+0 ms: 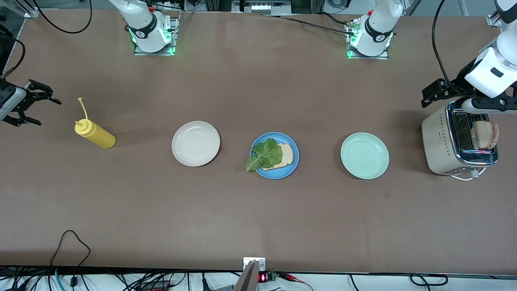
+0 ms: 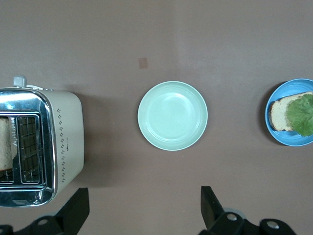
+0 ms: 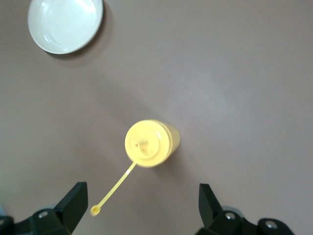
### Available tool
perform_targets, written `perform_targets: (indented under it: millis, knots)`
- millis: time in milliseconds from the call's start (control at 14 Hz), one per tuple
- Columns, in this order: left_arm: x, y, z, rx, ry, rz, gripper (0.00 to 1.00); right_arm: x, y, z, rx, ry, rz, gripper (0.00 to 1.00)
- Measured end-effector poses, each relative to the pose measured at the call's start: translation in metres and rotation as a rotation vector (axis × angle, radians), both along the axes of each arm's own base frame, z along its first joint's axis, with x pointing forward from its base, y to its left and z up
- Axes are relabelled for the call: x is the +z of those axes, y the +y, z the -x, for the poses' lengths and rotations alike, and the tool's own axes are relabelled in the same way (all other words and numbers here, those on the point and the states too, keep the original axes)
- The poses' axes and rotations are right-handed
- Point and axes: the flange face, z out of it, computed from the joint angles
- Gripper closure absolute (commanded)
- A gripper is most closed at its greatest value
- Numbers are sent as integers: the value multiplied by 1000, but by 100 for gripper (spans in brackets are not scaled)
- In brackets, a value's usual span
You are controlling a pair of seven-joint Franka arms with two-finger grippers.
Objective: Make sandwich in blue plate with both arms
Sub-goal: 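Grasp the yellow mustard bottle with the right gripper, then lift the mustard bottle and carry it toward the blue plate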
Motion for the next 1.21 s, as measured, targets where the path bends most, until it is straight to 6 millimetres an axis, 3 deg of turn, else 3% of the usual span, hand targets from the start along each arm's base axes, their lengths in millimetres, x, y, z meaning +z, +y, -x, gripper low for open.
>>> perform_targets:
  millis: [286,571,1214]
  knots:
    - [0,-1,0,4,0,1,0,-49,-31,13,94,-79,-119,0]
    - [0,-1,0,9,0,1,0,-83,-58,24,129,-121,-183,0]
    - [0,0,0,11,0,1,0,-195,-69,37,141,-180,-378,0]
